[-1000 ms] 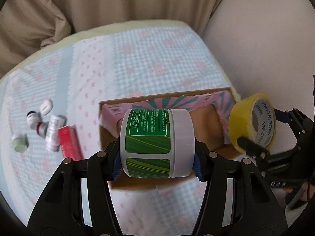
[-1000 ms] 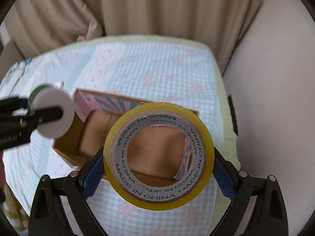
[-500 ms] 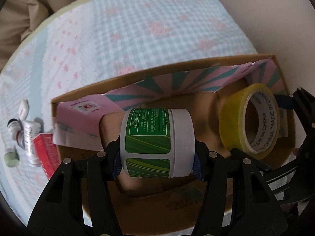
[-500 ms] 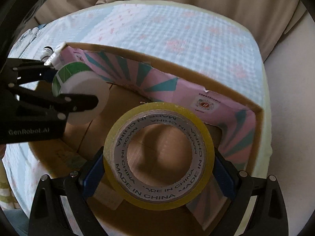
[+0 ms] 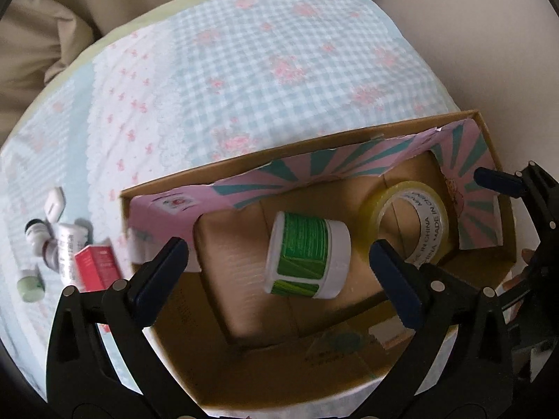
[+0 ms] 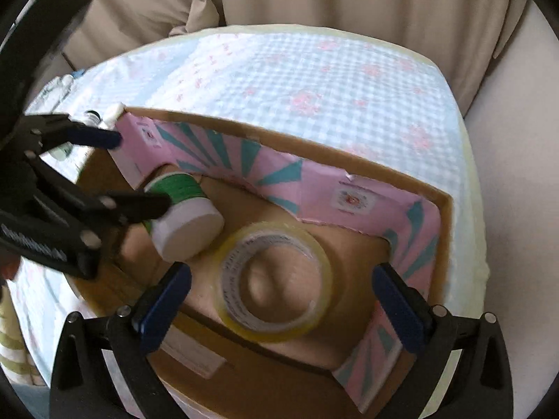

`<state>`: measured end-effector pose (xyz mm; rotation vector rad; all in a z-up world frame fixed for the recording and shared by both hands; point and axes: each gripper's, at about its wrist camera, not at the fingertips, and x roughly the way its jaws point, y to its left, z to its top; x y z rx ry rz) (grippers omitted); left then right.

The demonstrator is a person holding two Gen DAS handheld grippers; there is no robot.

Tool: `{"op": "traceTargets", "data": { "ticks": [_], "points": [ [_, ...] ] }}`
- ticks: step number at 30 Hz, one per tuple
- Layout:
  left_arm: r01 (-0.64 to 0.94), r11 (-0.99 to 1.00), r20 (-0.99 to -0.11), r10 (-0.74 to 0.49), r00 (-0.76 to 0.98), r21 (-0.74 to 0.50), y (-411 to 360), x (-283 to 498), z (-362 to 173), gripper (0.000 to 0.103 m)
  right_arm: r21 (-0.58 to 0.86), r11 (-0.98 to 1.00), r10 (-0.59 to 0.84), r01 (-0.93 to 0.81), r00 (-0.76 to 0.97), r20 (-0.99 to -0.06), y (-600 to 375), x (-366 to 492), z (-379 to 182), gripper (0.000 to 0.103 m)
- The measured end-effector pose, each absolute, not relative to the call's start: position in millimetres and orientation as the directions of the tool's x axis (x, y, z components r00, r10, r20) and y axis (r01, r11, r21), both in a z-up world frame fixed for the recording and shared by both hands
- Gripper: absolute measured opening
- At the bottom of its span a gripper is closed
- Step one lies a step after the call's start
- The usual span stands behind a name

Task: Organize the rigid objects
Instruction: 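Open both tools to drop the jar and tape into the box, then grasp the pale green jar with left tool while right tool grasps the white pill bottle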

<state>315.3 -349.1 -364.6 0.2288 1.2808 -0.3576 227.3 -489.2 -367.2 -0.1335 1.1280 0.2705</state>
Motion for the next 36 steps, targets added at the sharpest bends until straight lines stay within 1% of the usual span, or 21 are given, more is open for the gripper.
{"op": "traceTargets", "data": {
  "ticks": [6, 11, 18, 22, 28, 32, 36],
  "points": [
    [0.385, 0.922, -0.955, -0.142, 0.26, -0.033, -342.3, 301.1, -347.8, 0.103, 0.017, 0.964, 0.133, -0.267, 0.422, -0.897, -486.4, 207.4, -351.5, 0.103],
    [0.391, 0.92, -0.944, -0.157, 0.292, -0.032, -342.1, 287.2, -325.1, 0.103, 0.014, 0.968, 0.126, -0.252, 0.435, -0.892, -479.4, 207.0, -331.5, 0.103],
    [0.39, 0.919, -0.912, -0.205, 0.354, -0.055, -318.8, 255.3, -262.4, 0.103, -0.043, 0.968, 0.082, -0.249, 0.468, -0.88, -460.4, 183.0, -284.6, 0.103],
    [0.373, 0.925, -0.884, -0.228, 0.409, -0.066, -289.1, 229.0, -214.7, 0.103, -0.088, 0.966, 0.053, -0.242, 0.521, -0.852, -438.8, 164.3, -236.8, 0.103],
    [0.319, 0.946, -0.844, -0.219, 0.489, -0.06, -227.1, 190.2, -158.0, 0.103, -0.045, 0.981, 0.074, -0.187, 0.584, -0.808, -402.2, 135.3, -173.6, 0.103],
    [0.259, 0.965, -0.815, -0.182, 0.55, -0.04, -168.9, 162.6, -133.6, 0.103, -0.028, 0.988, 0.074, -0.154, 0.616, -0.784, -362.6, 113.0, -145.7, 0.103],
    [0.189, 0.981, -0.812, -0.14, 0.566, -0.037, -100.9, 138.4, -121.1, 0.103, -0.002, 0.99, 0.086, -0.139, 0.622, -0.778, -313.7, 92.1, -132.6, 0.103]
  ]
}}
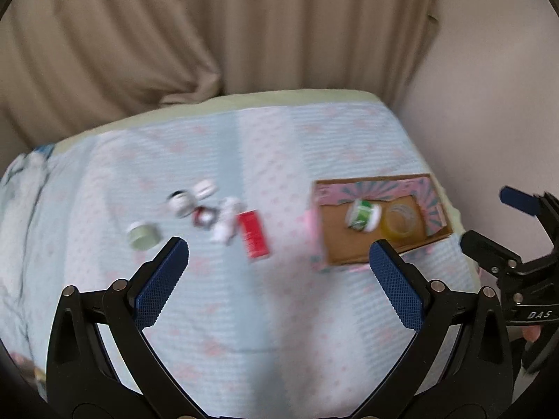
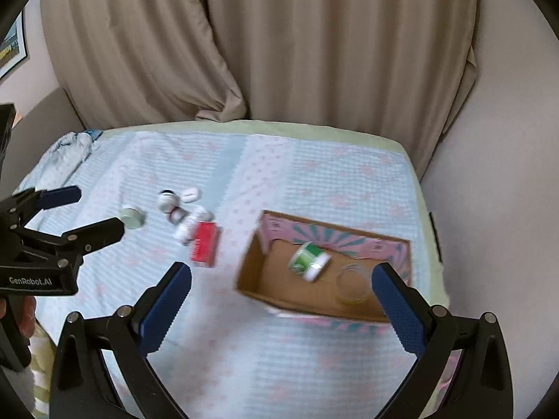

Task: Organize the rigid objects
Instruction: 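Grasp the pale green jar with left tool while right tool grasps the white pill bottle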

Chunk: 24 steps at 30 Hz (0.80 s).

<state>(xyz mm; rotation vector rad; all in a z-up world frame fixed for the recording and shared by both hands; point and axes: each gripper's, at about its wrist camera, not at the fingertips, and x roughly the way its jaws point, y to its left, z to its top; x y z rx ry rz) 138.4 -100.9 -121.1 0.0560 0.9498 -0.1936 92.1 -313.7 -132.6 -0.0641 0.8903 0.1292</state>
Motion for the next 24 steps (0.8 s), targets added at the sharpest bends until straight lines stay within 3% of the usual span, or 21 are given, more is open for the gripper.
{"op": "traceTargets", "data": {
  "ticks": [15, 24],
  "points": [
    [0.018, 0.994, -0.828, -0.103, 0.552, -0.112, 114.4, 119.8, -133.3, 0.103, 0.13, 0.988, 0.151, -0.078, 0.572, -0.806, -146.0, 82.2, -139.6, 0.103],
    [-0.029, 0.984, -0.874, -0.141, 0.465, -0.174, 194.2, 170.8, -186.3, 0.103, 0.245, 0.968, 0.181, 0.049, 0.538, -0.823, -84.6, 118.9, -173.6, 0.103]
  ]
}}
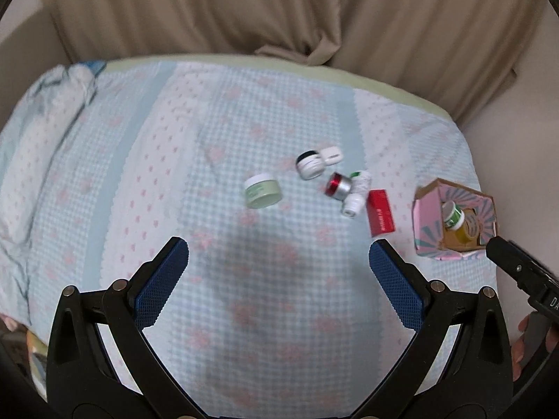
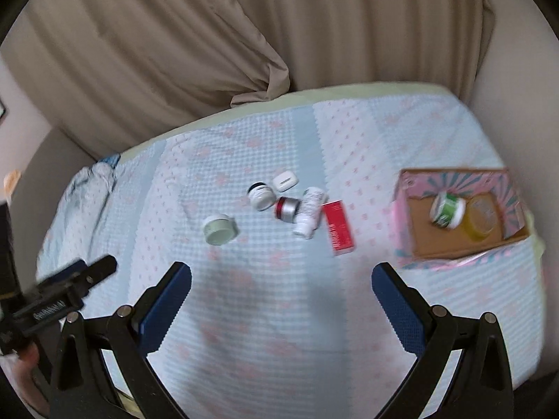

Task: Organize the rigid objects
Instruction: 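Grasp the pale green jar with left tool while right tool grasps the white pill bottle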

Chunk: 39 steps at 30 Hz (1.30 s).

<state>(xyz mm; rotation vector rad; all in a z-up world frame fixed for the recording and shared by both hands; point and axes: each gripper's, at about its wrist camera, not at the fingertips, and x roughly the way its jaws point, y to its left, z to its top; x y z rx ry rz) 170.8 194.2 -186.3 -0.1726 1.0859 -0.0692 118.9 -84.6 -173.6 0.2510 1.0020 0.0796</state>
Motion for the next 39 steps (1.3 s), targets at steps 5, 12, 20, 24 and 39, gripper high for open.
{"op": "traceTargets", "data": {
  "ticks": [5, 12, 20, 24, 39],
  "points": [
    [-0.079, 0.969, -0.899, -0.185, 0.396, -0.234, 214.6, 205.5, -229.3, 0.103, 0.299, 0.949, 0.212, 0.105, 0.492, -0.844, -66.7, 149.3, -207.0, 0.103],
    [-0.17, 0.933, -0.917, -0.258, 0.303, -0.319, 223.1, 261.1, -291.5, 0.103, 0.433, 0.872, 0.311, 0.228, 0.426, -0.85, -73.7, 201.7, -264.4, 0.097],
    [-0.228, 0.915, -0.93, -0.278, 0.241, -0.332, 213.5, 322.3, -356.2, 0.103, 0.506, 0.767, 0.369, 0.395, 0.373, -0.851, -102.9, 265.9, -340.2, 0.096],
    [-0.251, 0.912, -0.938, -0.277, 0.208, -0.325, 205.4, 347.3, -390.3, 0.103, 0.507, 0.741, 0.385, 0.44, 0.34, -0.858, -112.8, 297.5, -379.5, 0.088],
    [-0.307, 0.912, -0.962, -0.249, 0.114, -0.273, 188.9, 387.0, -471.5, 0.097, 0.489, 0.58, 0.346, 0.652, 0.347, -0.872, -144.4, 329.8, -456.6, 0.056]
  ]
}}
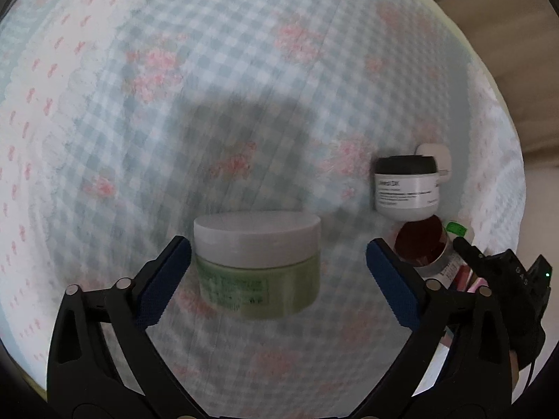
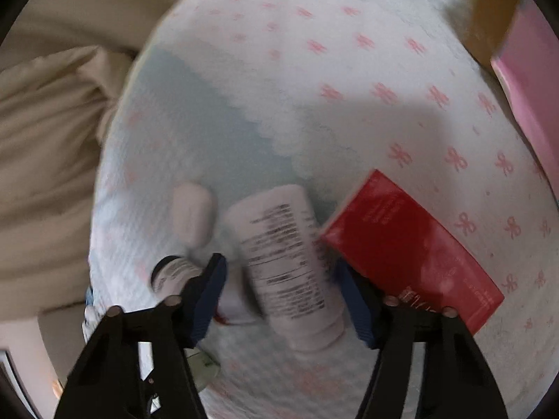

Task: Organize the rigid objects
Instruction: 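Grasp the pale green jar with left tool while right tool grasps the white pill bottle, then carry the pale green jar and white bottle over the pink box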

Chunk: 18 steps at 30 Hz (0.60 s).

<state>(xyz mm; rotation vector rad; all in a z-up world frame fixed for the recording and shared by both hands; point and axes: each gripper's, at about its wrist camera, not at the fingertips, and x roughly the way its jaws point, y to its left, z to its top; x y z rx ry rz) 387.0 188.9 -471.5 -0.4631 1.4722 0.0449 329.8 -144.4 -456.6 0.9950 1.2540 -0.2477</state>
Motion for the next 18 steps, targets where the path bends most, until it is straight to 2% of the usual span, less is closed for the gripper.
{"op": "traceTargets", "data": {
  "ticks": [2, 7, 11, 18],
  "points": [
    [-0.302, 0.915, -0.964, -0.245, 0.107, -0.266, 184.9, 388.1, -476.8, 0.092, 0.508, 0.549, 0.365, 0.664, 0.356, -0.86, -148.0, 329.3, -462.7, 0.056],
    [-0.293, 0.925, -0.97, -0.224, 0.089, -0.241, 176.7, 391.7, -489.2, 0.087, 0.48, 0.59, 0.352, 0.649, 0.328, -0.877, -146.5, 338.6, -461.9, 0.056],
    [-0.28, 0.941, -0.981, -0.175, 0.083, -0.191, 174.4, 393.5, -494.4, 0.068, 0.439, 0.634, 0.343, 0.637, 0.277, -0.897, -142.2, 351.2, -462.5, 0.056],
    [-0.242, 0.95, -0.979, -0.177, 0.103, -0.197, 178.8, 387.3, -488.6, 0.068, 0.363, 0.719, 0.273, 0.592, 0.24, -0.932, -126.4, 363.9, -461.9, 0.051]
  ]
}}
